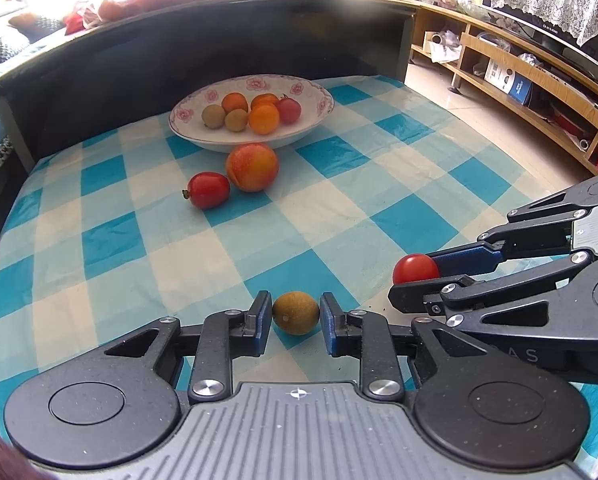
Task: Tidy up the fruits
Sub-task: 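Lift both held fruits and carry them toward the white bowl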
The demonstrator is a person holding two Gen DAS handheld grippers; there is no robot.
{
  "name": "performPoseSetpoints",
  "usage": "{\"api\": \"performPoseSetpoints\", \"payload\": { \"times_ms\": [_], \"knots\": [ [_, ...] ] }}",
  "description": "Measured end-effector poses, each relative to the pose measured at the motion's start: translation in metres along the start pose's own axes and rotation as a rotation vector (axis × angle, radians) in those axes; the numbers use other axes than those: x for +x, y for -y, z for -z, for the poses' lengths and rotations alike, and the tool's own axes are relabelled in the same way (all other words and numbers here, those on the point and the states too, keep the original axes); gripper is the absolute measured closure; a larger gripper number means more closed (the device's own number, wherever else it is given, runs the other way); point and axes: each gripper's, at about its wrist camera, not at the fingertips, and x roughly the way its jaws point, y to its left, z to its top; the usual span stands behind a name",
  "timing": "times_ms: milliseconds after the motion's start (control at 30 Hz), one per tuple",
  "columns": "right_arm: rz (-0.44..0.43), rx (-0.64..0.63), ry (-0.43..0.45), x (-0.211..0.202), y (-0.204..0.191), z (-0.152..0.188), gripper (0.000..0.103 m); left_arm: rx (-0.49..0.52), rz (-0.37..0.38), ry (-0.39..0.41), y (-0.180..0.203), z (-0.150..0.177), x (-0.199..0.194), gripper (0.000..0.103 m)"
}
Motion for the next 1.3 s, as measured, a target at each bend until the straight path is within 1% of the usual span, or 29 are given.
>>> {"api": "performPoseSetpoints", "payload": {
  "times_ms": [433,567,800,933,1000,1067,1133,1233,1300],
  "knots": [
    [0.0,0.01,0.003,0.0,0.001,-0.002,0.073,-0.003,0.001,0.004,0.0,-0.001,-0.001,0.07],
    [-0.004,0.014,0.014,-0.001,0.001,-0.005,0.073,-0.011,0.004,0.017,-0.001,-0.005,-0.002,0.073],
    [-0.011,0.019,0.018,-0.001,0.002,-0.009,0.073,-0.019,0.002,0.038,-0.006,-0.01,-0.005,0.071],
    [-0.003,0.033,0.01,0.001,0.007,-0.008,0.073,-0.044,0.008,0.025,-0.014,-0.009,-0.004,0.071],
    [-0.002,0.041,0.01,0.0,0.01,-0.007,0.073,-0.064,0.038,0.014,-0.018,-0.006,-0.005,0.067],
    [-0.002,0.048,0.011,-0.001,0.012,-0.006,0.073,-0.06,0.056,0.007,-0.017,-0.002,-0.007,0.065],
    [-0.003,0.054,0.013,-0.002,0.015,-0.005,0.073,-0.031,0.044,0.005,-0.013,0.001,-0.007,0.063],
    [-0.007,0.065,0.013,-0.002,0.017,-0.005,0.073,-0.041,0.047,0.0,-0.013,0.0,-0.002,0.056],
    [-0.006,0.064,0.014,-0.002,0.016,-0.005,0.073,-0.046,0.044,0.011,-0.011,-0.004,0.002,0.049]
  ]
}}
